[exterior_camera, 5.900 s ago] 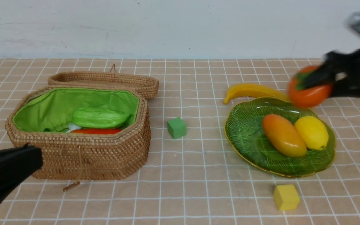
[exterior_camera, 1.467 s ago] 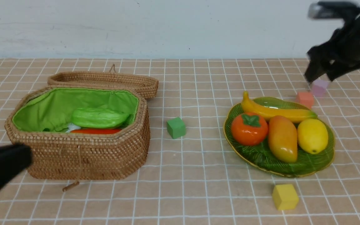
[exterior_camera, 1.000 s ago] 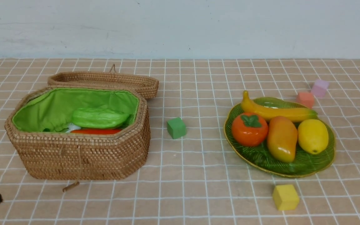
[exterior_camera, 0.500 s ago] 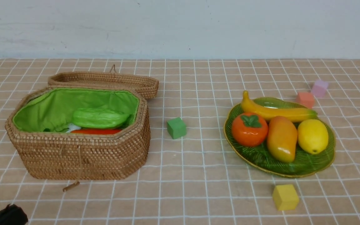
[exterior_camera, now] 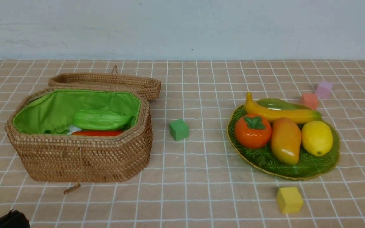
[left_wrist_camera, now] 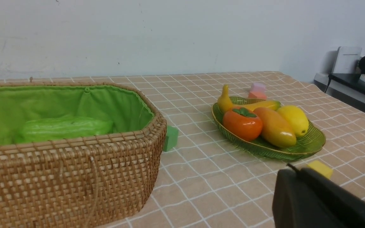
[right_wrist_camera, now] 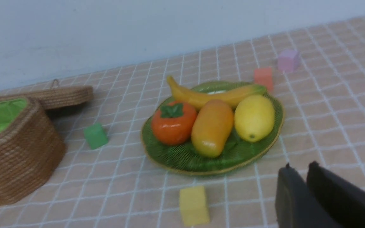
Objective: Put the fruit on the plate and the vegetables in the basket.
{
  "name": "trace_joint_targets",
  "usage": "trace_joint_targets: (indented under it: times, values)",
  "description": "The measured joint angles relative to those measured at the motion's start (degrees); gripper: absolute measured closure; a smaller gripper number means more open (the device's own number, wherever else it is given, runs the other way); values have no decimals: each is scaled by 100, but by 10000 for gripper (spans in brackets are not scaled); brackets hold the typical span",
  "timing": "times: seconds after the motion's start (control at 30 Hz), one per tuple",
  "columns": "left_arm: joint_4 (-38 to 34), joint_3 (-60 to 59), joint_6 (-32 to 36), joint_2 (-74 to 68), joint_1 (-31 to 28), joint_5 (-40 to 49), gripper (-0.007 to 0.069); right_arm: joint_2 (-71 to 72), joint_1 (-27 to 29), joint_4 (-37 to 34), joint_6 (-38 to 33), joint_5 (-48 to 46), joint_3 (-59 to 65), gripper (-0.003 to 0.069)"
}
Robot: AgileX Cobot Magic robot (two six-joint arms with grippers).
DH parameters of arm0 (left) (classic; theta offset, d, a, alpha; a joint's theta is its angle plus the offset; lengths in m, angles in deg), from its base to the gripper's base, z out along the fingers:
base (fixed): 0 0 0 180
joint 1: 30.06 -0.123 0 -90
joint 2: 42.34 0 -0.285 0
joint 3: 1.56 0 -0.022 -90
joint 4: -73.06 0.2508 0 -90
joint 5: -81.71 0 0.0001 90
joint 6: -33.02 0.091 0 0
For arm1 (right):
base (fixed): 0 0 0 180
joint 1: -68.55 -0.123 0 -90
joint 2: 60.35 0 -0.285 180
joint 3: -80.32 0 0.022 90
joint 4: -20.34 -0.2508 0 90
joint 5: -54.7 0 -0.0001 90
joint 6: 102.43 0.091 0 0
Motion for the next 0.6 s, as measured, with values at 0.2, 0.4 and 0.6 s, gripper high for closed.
trace_joint_targets:
  times: [0.2, 0.4, 0.6]
  values:
    - [0, 0, 0, 0, 0, 14, 637, 0, 0, 29, -363, 2164, 1988, 668]
    - [0, 0, 0, 0, 0, 21, 637, -6, 0, 365, -513, 2114, 2425, 668]
    - [0, 0, 0, 0, 0, 15, 637, -6, 0, 290, -513, 1815, 2384, 668]
